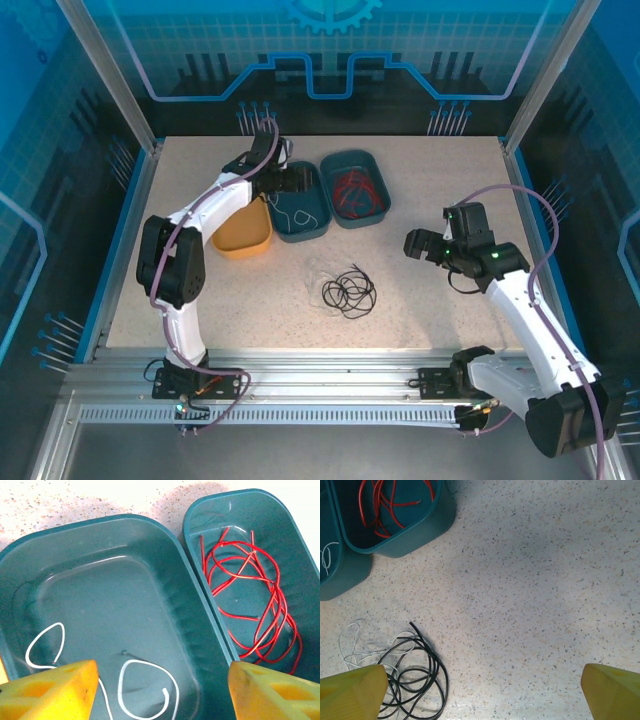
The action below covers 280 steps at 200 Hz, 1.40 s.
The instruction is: Untangle the cables
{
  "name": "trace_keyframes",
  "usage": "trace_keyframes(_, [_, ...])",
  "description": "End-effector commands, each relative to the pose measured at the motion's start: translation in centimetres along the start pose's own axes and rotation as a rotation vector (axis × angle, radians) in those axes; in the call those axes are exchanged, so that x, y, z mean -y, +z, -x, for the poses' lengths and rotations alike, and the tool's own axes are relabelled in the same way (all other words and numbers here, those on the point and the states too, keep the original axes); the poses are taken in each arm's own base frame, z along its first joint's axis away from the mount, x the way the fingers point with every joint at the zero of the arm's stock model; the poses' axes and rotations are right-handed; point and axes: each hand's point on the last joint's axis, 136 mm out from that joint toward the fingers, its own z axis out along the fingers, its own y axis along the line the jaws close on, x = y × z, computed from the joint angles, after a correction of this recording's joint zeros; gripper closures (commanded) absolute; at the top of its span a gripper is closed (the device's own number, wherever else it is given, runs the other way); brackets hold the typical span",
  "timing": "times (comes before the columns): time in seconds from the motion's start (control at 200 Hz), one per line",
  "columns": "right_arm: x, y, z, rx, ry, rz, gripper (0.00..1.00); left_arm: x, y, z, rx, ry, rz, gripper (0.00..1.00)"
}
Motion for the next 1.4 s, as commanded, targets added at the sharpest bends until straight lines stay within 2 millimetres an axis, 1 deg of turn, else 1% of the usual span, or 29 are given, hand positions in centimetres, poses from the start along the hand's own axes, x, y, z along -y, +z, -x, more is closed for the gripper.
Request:
trace_keyframes(0.0, [-0.7, -0.9, 0.8, 0.034, -0.007, 0.006, 0.01, 2.3, -3.6, 1.7, 0.058, 0.062, -0.018, 0.22])
trace_keyframes(0.085, [-0.6, -0.8, 0.7, 0.030, 0.002, -0.008, 0.00, 3.5, -4.8, 1.1, 0.061, 0.092, -0.019, 0.12])
trace_keyframes(0.135, [-0.6, -0.7, 0.7, 0.031, 0.002, -0.012, 0.00, 4.2, -5.6, 0.5, 0.067, 0.101, -0.019, 0.04])
trace_keyframes(0.185, [-0.5, -0.7, 0.7, 0.036, 0.001, -0.023, 0.00, 4.7, -6.6, -0.4, 0.072, 0.100, -0.014, 0.01])
trace_keyframes(0.235, [-0.3, -0.6, 0.7, 0.039, 0.006, -0.036, 0.00, 5.0, -7.4, -1.6, 0.074, 0.084, -0.005, 0.01])
trace_keyframes(0.315, [-0.2, -0.4, 0.7, 0.040, 0.007, -0.041, 0.00, 5.1, -8.4, -4.2, 0.055, 0.034, 0.002, 0.01])
trace_keyframes(0.465, [-0.1, 0.1, 0.7, 0.041, 0.006, -0.048, 0.00, 5.0, -9.0, -10.8, -0.018, -0.041, 0.038, 0.01])
trace_keyframes(0.525, [0.2, 0.3, 0.6, 0.041, 0.012, -0.067, 0.00, 5.0, -9.3, -13.1, -0.027, -0.055, 0.050, 0.01])
trace_keyframes(0.56, [0.5, 0.4, 0.6, 0.039, 0.020, -0.078, 0.00, 4.8, -9.3, -14.5, -0.031, -0.071, 0.061, 0.01])
trace_keyframes(0.64, [0.7, 0.7, 0.3, 0.029, 0.033, -0.091, 0.00, 4.0, -9.1, -16.9, -0.034, -0.121, 0.074, 0.01])
trace_keyframes(0.76, [0.8, 1.0, 0.1, 0.022, 0.047, -0.094, 0.00, 2.7, -7.9, -19.6, -0.071, -0.183, 0.089, 0.09])
trace_keyframes(0.861, [0.7, 1.3, 0.1, 0.021, 0.053, -0.087, 0.00, 2.2, -6.6, -21.1, -0.123, -0.183, 0.125, 0.17])
trace_keyframes(0.901, [0.7, 1.3, 0.1, 0.018, 0.055, -0.088, 0.00, 2.2, -6.1, -21.4, -0.140, -0.182, 0.130, 0.22])
trace_keyframes(0.971, [0.7, 1.5, 0.1, 0.014, 0.059, -0.091, 0.00, 2.3, -5.2, -22.0, -0.168, -0.176, 0.133, 0.28])
trace_keyframes(1.221, [0.7, 1.8, 0.0, 0.013, 0.061, -0.090, 0.00, 3.4, -3.0, -22.6, -0.211, -0.161, 0.123, 0.45])
trace_keyframes(1.396, [0.6, 1.8, 0.2, 0.018, 0.060, -0.087, 0.00, 3.9, -2.1, -22.4, -0.221, -0.145, 0.119, 0.49])
